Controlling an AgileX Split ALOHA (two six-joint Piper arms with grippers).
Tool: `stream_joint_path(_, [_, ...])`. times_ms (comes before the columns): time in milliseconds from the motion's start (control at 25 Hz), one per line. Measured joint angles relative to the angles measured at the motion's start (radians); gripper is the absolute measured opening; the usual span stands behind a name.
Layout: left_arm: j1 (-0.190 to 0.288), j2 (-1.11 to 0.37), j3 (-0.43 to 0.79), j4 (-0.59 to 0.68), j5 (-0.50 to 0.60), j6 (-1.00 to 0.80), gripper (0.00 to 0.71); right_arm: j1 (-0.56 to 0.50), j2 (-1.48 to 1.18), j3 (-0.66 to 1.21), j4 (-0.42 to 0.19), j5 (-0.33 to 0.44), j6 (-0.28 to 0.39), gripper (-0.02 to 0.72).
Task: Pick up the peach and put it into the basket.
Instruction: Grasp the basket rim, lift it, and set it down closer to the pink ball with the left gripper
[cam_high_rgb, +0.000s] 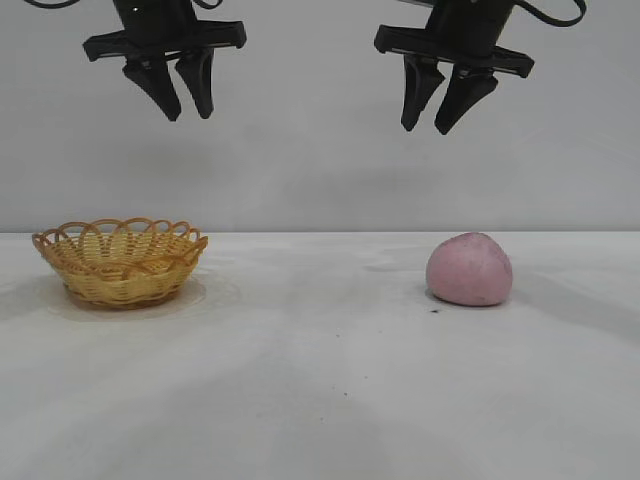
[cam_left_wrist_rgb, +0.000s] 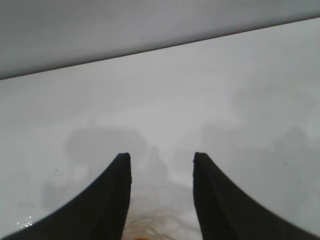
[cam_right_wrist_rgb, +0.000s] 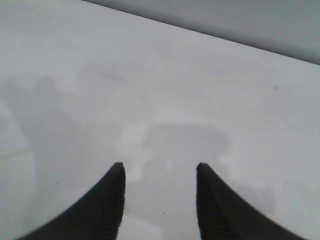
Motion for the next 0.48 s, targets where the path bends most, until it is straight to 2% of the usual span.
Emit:
stream_joint_path(320, [0.0, 0.0, 0.0, 0.005, 0.007, 0.002, 0.253, 0.0, 0.0, 0.0, 0.0, 0.0, 0.0, 0.321])
stream_joint_path(480, [0.0, 0.0, 0.0, 0.088, 0.108, 0.054, 0.253, 0.0, 0.0, 0.0, -0.012, 0.013, 0.002, 0.321])
